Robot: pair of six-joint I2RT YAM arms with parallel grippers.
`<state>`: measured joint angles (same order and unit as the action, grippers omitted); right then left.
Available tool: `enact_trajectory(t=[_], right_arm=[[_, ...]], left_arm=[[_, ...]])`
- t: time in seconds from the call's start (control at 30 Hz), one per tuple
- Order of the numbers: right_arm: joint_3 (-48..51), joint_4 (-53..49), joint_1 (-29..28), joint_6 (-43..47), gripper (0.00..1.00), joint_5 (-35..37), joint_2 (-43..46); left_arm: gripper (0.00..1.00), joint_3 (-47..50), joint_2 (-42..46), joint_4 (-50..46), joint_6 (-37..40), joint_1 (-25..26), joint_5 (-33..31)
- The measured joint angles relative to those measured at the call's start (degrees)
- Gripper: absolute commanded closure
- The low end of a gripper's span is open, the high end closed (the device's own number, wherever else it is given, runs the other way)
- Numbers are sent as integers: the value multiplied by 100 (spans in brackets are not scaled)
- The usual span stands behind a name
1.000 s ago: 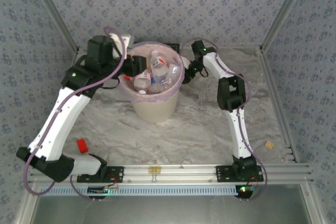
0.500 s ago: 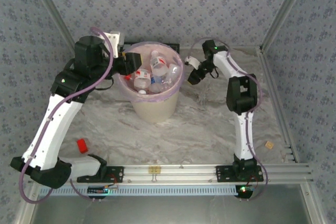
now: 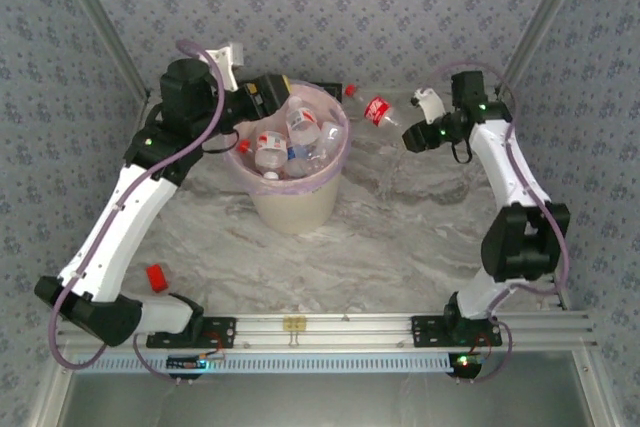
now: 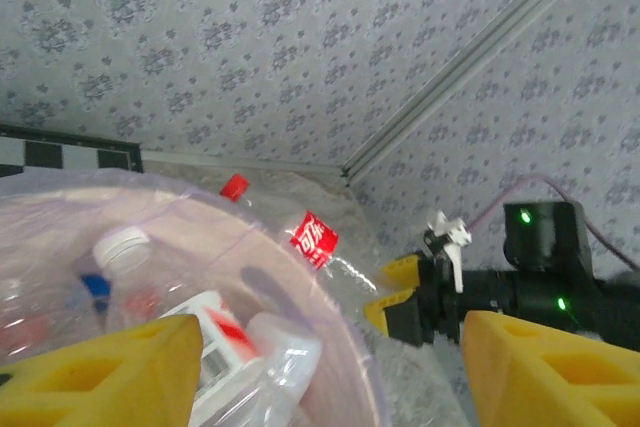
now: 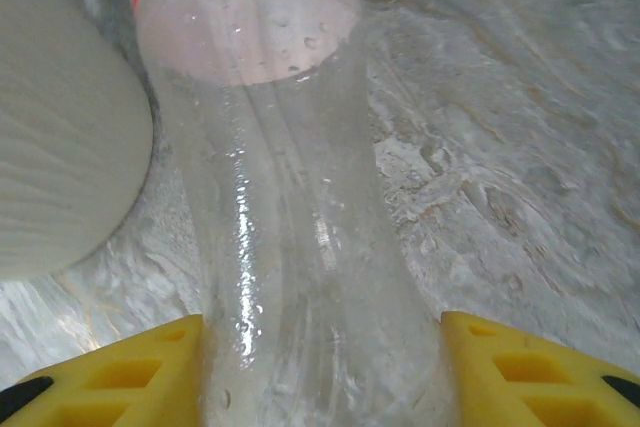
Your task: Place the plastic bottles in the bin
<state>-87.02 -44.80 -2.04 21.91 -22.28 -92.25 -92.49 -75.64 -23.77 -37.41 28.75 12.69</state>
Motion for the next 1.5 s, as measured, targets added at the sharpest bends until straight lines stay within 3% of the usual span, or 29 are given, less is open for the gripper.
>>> enact_trajectory(t=[0.1,0.43,0.57,0.8,1.27,1.5], right_arm=[[341,234,66,-713,100,264,601],[802,590,-46,-2463,100,573,2448],[992,669,-251,-2822,100,367,3056],[1008,691,-855,-3036,100,254,3292],[1029,848,-1174,-3163,100,494,3285],[1054,859,-1239,-3182,100,605,3213]], left_arm=[[10,-74,-170,223,-227,260,-232],[3,-1709,-1784,356,-883,1244,-793],[3,-2594,-2520,87,-1078,1458,-778],[3,-3683,-3399,-297,-1228,1729,-610],[17,-4151,-3886,-772,-1408,1969,-297],[40,-4019,-3838,-726,-1460,1978,-328]])
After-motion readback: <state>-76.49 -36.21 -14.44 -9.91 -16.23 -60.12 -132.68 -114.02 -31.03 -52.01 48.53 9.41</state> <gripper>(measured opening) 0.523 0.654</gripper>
